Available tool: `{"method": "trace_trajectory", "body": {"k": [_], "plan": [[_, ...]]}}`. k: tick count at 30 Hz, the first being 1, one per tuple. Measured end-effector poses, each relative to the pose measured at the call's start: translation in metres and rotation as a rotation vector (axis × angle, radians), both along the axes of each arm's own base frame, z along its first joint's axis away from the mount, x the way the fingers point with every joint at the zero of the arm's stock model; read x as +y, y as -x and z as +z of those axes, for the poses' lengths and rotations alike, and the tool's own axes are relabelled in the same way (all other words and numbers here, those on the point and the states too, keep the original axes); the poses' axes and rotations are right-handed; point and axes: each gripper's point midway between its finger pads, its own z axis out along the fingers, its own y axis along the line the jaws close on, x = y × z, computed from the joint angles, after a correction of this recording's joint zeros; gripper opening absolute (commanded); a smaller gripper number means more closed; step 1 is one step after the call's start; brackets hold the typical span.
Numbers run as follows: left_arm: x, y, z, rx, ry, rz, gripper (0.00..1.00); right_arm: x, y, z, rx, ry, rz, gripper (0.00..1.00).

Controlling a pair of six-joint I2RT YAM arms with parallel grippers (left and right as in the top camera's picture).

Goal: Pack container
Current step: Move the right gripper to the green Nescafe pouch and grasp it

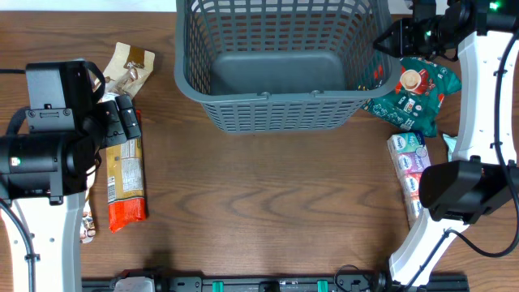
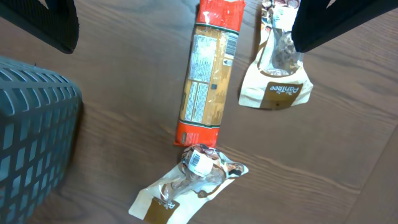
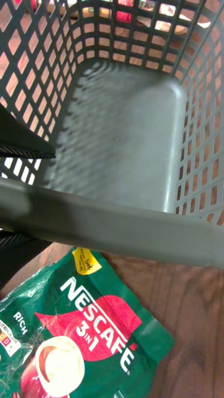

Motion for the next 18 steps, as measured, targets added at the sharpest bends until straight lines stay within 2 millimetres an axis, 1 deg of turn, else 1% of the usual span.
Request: {"method": "trace_trajectory", "body": {"k": [5, 13, 18], "plan": [[0.000, 0.000, 0.000, 0.000, 0.000, 0.000, 0.99, 0.007, 0.000, 0.000, -0.003, 0.004, 0.017, 0.23], [0.000, 0.000, 0.000, 0.002, -0.004, -0.005, 0.99, 0.030, 0.000, 0.001, -0.011, 0.003, 0.064, 0.23], [0.000, 0.000, 0.000, 0.002, -0.004, -0.005, 0.99, 0.037, 0.000, 0.001, -0.014, 0.003, 0.078, 0.24]]}}
